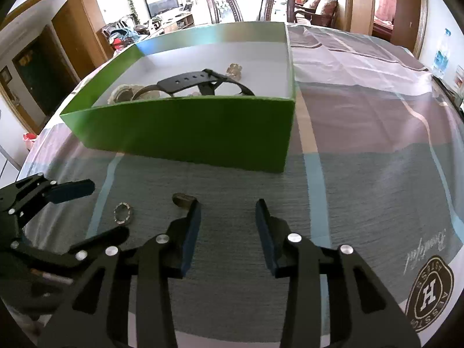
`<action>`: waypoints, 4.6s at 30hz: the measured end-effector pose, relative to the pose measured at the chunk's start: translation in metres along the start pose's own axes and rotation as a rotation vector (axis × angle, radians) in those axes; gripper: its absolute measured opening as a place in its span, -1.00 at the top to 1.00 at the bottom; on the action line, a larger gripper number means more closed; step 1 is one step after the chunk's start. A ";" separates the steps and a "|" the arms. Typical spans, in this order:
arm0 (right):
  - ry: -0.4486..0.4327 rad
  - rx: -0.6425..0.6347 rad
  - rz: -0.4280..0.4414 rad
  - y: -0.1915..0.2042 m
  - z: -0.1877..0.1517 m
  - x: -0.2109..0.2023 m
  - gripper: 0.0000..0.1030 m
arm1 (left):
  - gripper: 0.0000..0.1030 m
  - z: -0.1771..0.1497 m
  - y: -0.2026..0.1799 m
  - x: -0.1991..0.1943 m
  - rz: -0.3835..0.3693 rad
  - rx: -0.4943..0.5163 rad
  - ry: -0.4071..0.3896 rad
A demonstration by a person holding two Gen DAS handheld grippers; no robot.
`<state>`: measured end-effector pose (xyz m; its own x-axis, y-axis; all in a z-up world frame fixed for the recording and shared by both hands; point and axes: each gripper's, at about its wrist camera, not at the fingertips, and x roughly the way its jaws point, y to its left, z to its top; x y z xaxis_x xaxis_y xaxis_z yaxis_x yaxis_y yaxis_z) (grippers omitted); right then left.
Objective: Organize jewelry
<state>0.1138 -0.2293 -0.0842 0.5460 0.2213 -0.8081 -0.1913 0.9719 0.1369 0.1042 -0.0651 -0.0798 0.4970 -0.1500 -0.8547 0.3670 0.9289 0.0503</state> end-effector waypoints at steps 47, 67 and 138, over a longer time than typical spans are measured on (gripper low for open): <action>0.032 -0.158 -0.012 0.042 -0.002 0.010 0.59 | 0.59 -0.010 0.052 -0.009 0.015 -0.170 0.015; -0.029 -0.204 -0.033 0.052 -0.017 0.006 0.58 | 0.60 -0.021 0.044 -0.013 0.041 -0.155 -0.037; -0.079 -0.166 -0.118 0.053 -0.022 0.006 0.60 | 0.59 -0.026 0.036 -0.012 0.056 -0.113 -0.134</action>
<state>0.0891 -0.1784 -0.0942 0.6337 0.1187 -0.7644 -0.2503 0.9665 -0.0575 0.0912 -0.0208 -0.0810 0.6168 -0.1339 -0.7756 0.2488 0.9681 0.0307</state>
